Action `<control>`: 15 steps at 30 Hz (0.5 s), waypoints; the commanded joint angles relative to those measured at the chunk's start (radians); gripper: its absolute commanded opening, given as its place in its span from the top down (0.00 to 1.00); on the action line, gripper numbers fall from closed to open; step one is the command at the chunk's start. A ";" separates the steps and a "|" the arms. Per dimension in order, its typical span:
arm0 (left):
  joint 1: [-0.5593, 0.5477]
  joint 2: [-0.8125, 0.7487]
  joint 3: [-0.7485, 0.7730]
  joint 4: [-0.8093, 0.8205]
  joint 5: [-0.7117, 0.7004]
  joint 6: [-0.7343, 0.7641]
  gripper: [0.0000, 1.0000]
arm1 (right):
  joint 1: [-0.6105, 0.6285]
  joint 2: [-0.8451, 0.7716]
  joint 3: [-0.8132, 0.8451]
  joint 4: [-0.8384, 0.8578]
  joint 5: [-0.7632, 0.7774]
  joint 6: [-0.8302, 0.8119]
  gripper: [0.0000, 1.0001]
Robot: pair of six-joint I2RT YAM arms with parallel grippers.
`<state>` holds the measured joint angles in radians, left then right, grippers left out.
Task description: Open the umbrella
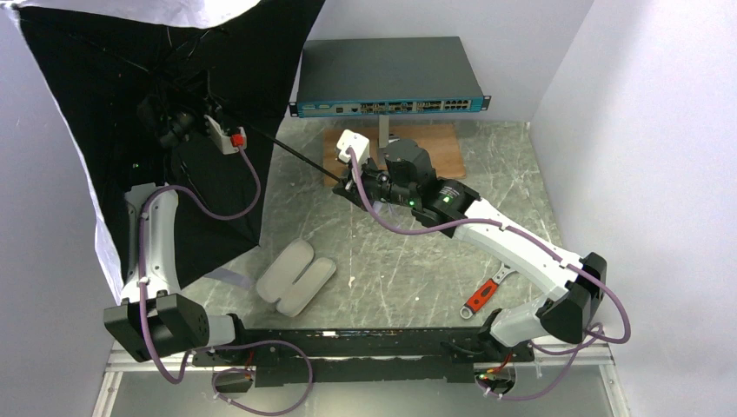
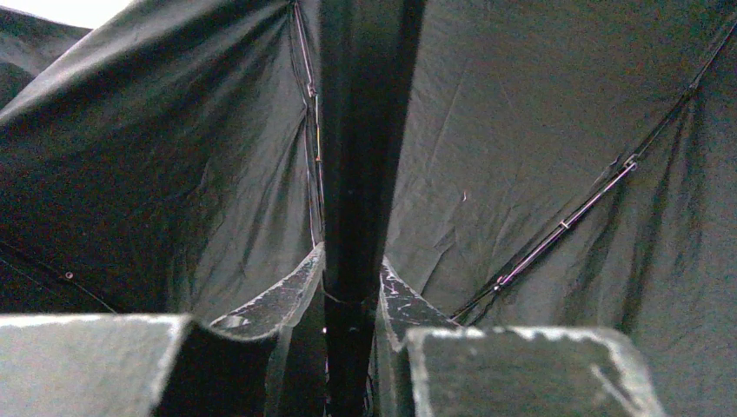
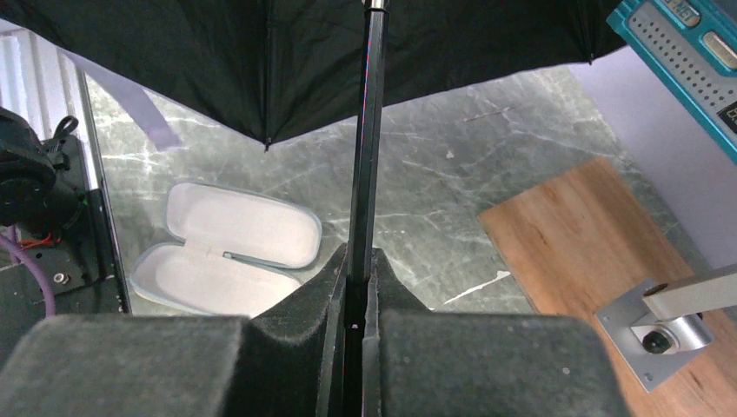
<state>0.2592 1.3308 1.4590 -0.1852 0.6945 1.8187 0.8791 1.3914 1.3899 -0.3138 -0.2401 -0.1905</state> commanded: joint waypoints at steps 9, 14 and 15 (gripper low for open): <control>0.228 -0.017 -0.034 0.305 -0.428 -0.049 1.00 | -0.007 -0.149 -0.010 -0.297 -0.181 -0.105 1.00; 0.178 -0.122 -0.116 0.302 -0.278 -0.025 0.98 | -0.005 -0.044 0.090 -0.239 -0.201 -0.099 1.00; 0.167 -0.135 -0.123 0.314 -0.271 -0.035 0.93 | -0.004 -0.018 0.119 -0.228 -0.206 -0.094 1.00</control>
<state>0.3153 1.1961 1.3396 -0.1116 0.7513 1.8019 0.8787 1.3914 1.4235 -0.3431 -0.2924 -0.2176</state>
